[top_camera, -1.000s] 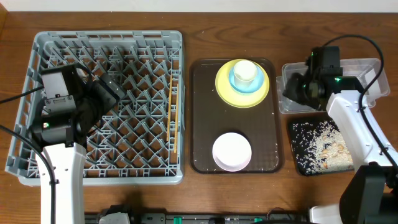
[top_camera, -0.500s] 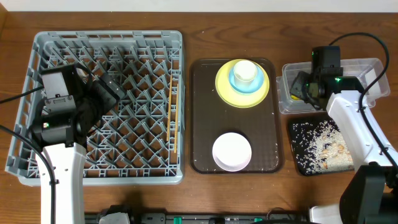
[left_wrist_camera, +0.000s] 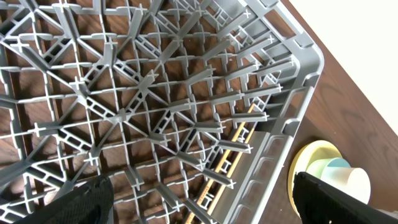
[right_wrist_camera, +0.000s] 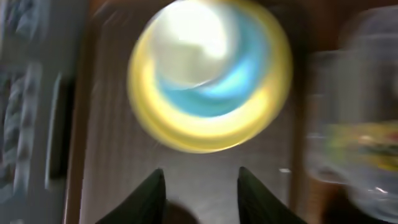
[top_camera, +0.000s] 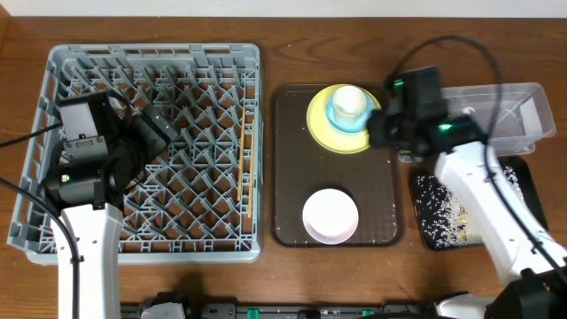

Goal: Sort waste into correct bins and load items into the dishwasher rack

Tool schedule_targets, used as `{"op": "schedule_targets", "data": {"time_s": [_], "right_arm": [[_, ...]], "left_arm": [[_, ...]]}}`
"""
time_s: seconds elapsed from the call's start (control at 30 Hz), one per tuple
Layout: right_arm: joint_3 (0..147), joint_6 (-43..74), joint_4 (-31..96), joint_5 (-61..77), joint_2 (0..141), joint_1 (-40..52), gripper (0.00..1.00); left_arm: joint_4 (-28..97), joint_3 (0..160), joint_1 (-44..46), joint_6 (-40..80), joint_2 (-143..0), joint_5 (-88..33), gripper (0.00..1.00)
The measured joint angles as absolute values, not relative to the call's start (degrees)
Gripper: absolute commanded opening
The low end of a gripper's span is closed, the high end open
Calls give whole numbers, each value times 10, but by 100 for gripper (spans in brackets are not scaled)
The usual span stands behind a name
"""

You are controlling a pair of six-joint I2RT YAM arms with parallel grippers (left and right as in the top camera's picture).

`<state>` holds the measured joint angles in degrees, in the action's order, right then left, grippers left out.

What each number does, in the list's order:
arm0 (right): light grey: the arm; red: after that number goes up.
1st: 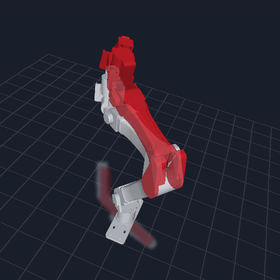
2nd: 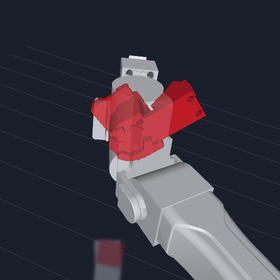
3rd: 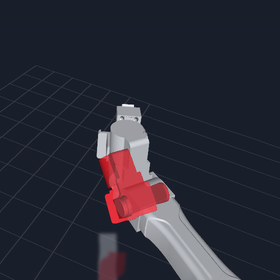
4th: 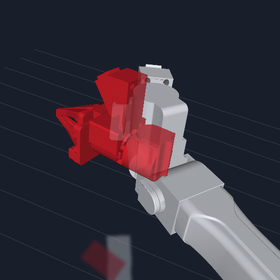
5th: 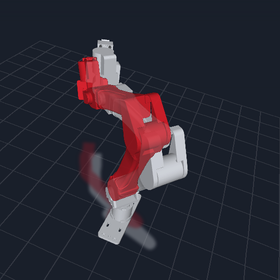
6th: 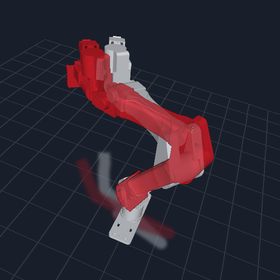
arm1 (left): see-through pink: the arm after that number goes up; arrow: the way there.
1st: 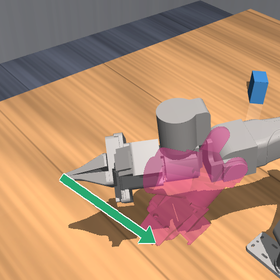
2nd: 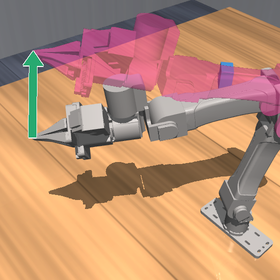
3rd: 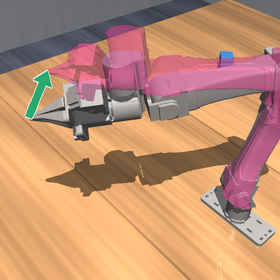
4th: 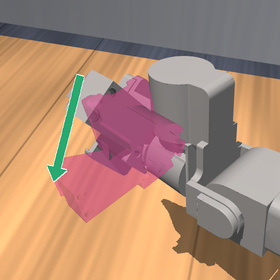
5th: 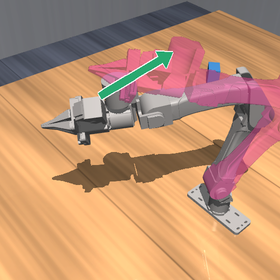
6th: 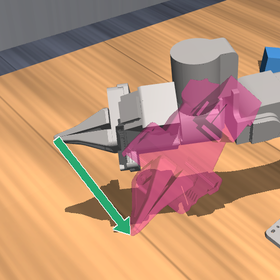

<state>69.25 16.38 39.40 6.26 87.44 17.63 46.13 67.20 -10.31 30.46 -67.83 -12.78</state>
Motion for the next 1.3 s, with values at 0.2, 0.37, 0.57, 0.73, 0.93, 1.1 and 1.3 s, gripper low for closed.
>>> {"op": "schedule_targets", "data": {"time_s": [0.2, 0.37, 0.57, 0.73, 0.93, 1.1, 1.3], "right_arm": [[693, 129, 388, 22, 908, 247, 5], [693, 146, 362, 0, 967, 258, 1], [693, 167, 315, -9, 1044, 259, 1], [693, 187, 282, -11, 1094, 259, 1], [694, 203, 266, -13, 1123, 259, 1], [696, 211, 276, -10, 1123, 259, 1], [700, 227, 305, 16, 1120, 259, 1]], "left_arm": [[461, 672, -103, 305, -678, -128, 93], [462, 672, -103, 305, -678, -128, 93], [461, 672, -103, 305, -678, -128, 93], [461, 672, -103, 305, -678, -128, 93], [461, 672, -103, 305, -678, -128, 93], [461, 672, -103, 305, -678, -128, 93], [461, 672, -103, 305, -678, -128, 93]]}}
